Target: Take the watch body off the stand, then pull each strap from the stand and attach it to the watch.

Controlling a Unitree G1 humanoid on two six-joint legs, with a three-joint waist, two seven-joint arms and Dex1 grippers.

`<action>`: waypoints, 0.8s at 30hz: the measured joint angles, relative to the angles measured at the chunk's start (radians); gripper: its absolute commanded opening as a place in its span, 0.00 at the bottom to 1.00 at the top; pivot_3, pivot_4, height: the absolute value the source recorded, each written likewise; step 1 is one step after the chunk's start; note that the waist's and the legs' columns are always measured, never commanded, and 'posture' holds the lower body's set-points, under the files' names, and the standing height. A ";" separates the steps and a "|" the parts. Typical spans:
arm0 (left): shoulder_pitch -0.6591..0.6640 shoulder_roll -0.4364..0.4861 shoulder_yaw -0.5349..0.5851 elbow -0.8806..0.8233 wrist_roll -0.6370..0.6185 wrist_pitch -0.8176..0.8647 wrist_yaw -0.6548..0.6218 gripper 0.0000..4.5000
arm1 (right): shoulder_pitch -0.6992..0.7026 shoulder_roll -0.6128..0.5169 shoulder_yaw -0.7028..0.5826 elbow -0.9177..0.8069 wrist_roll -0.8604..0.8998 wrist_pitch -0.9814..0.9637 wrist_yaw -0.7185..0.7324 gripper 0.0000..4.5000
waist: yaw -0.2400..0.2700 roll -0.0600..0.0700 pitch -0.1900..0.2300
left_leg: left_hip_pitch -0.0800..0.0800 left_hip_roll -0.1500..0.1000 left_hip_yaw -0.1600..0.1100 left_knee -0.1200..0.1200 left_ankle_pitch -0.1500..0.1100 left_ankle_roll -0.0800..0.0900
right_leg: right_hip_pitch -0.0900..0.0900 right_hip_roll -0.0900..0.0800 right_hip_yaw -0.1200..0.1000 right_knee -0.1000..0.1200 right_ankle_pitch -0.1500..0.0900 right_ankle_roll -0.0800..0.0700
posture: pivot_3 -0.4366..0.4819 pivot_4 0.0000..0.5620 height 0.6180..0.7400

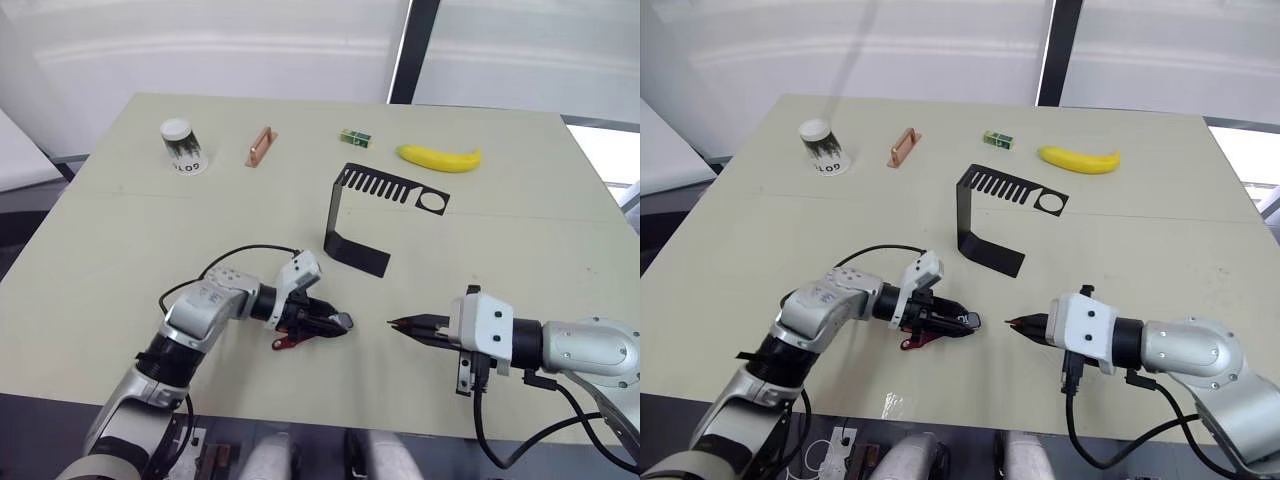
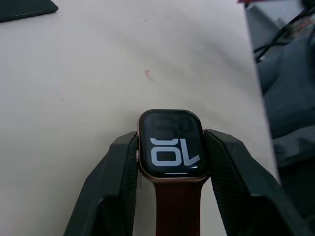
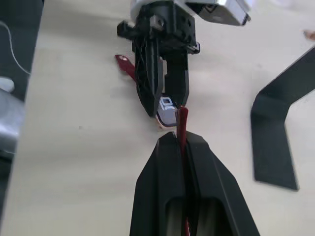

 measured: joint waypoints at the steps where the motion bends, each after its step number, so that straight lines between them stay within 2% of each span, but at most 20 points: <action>1: -0.008 0.002 0.010 0.011 -0.020 0.027 -0.009 0.36 | -0.006 0.000 0.021 0.005 -0.043 -0.022 -0.002 0.00 | 0.000 0.000 0.000 | 0.000 0.000 0.000 0.000 0.000 0.000 | 0.000 0.000 0.000 0.000 0.000 0.000 | 0.48 0.27 1.00; 9: -0.050 -0.005 0.025 0.077 -0.099 0.138 -0.029 0.36 | -0.030 0.034 0.129 0.035 -0.289 -0.086 -0.036 0.00 | -0.001 0.000 0.000 | 0.000 0.000 0.000 0.002 0.000 -0.001 | -0.001 0.000 0.000 0.001 0.000 0.000 | 0.48 0.27 1.00; 17: -0.067 -0.068 0.054 0.132 -0.124 0.195 0.028 0.36 | -0.082 0.102 0.187 0.034 -0.379 -0.050 -0.050 0.00 | -0.002 0.000 0.000 | -0.001 0.000 0.000 0.003 0.000 -0.001 | -0.001 0.000 0.000 0.003 0.000 0.000 | 0.48 0.27 1.00; 24: -0.094 -0.082 0.073 0.158 -0.145 0.216 0.049 0.36 | -0.111 0.135 0.201 0.034 -0.424 -0.025 -0.051 0.00 | -0.002 0.000 0.000 | -0.001 0.000 0.000 0.004 0.000 -0.002 | -0.002 0.000 0.000 0.004 0.000 0.000 | 0.48 0.27 1.00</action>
